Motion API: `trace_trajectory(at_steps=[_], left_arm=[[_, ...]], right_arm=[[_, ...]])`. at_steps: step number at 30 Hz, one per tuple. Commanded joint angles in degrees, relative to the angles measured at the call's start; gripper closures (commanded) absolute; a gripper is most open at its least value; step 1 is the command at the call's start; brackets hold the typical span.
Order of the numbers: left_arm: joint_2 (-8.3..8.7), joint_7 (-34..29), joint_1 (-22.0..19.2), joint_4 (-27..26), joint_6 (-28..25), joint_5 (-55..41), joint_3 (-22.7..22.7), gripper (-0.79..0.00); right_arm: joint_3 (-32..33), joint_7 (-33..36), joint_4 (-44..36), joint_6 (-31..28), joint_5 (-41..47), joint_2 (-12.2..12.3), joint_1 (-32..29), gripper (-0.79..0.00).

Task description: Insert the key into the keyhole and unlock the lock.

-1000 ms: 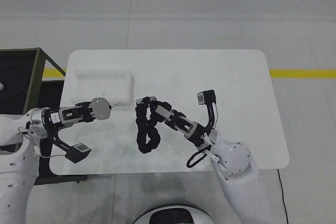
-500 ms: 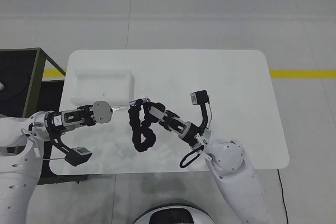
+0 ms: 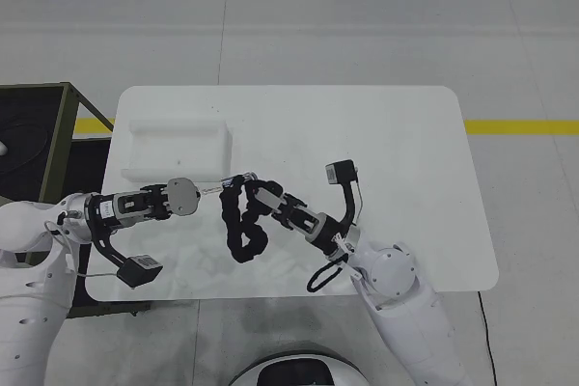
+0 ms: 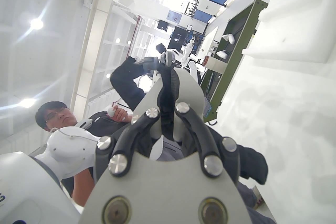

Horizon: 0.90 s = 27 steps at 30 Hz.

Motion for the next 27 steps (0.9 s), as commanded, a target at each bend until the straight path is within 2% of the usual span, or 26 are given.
trace_trajectory(at_steps=[1,27], left_arm=[[0.11,-0.17,0.08,-0.07,0.06,0.01,-0.01,0.0],[1.31,-2.74,1.0,-1.02,0.47,-0.16,0.43,0.0]], right_arm=[[-0.07,-0.04,-0.02,-0.08,0.03,0.1,0.05,0.0],[-1.0,0.27,0.23,0.0,1.42,1.47,0.99,0.0]])
